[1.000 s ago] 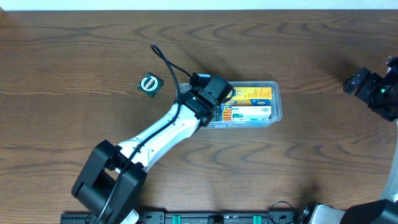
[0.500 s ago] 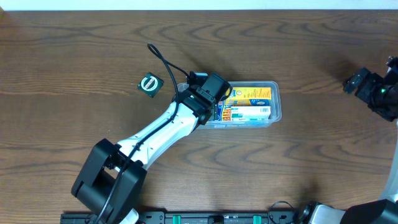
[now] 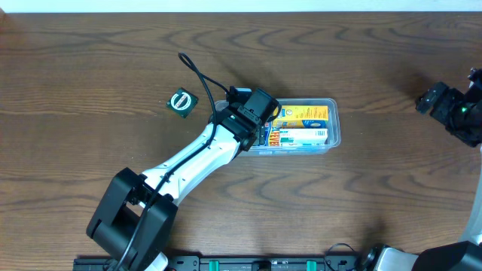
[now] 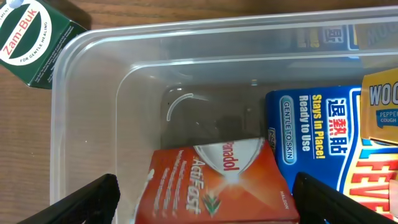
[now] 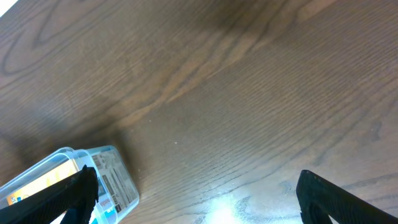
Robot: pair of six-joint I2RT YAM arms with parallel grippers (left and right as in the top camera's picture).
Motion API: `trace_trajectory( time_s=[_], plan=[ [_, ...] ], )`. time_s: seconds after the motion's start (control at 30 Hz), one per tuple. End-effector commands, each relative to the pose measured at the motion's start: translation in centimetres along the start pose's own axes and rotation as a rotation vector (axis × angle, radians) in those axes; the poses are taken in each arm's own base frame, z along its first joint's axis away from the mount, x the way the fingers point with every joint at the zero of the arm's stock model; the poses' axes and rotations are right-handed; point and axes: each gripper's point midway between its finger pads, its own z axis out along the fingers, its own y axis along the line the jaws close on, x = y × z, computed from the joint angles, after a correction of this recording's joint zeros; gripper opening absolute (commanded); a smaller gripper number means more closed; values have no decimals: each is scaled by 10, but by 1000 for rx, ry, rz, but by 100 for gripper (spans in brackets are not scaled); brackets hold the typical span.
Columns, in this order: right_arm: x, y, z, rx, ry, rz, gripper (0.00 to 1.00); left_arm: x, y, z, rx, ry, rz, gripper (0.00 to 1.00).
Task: Pack container
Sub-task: 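Lower the red Panadol box into the container's left end with the left gripper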
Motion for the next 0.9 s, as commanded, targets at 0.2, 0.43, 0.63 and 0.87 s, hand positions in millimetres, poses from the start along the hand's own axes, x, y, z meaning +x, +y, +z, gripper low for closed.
trace_trajectory(
  time_s=[0.2, 0.43, 0.63, 0.87],
  plan=[
    [-4, 1, -3, -5, -12, 12, 99, -2, 5, 3, -26, -3, -6, 89],
    [-4, 1, -3, -5, -12, 12, 99, -6, 3, 2, -16, -17, -11, 89],
    [-4, 1, -3, -5, -12, 12, 99, -14, 2, -7, 0, -42, -22, 89],
    [-4, 1, -3, -5, -12, 12, 99, -24, 1, -23, 32, -78, -17, 89]
  ],
)
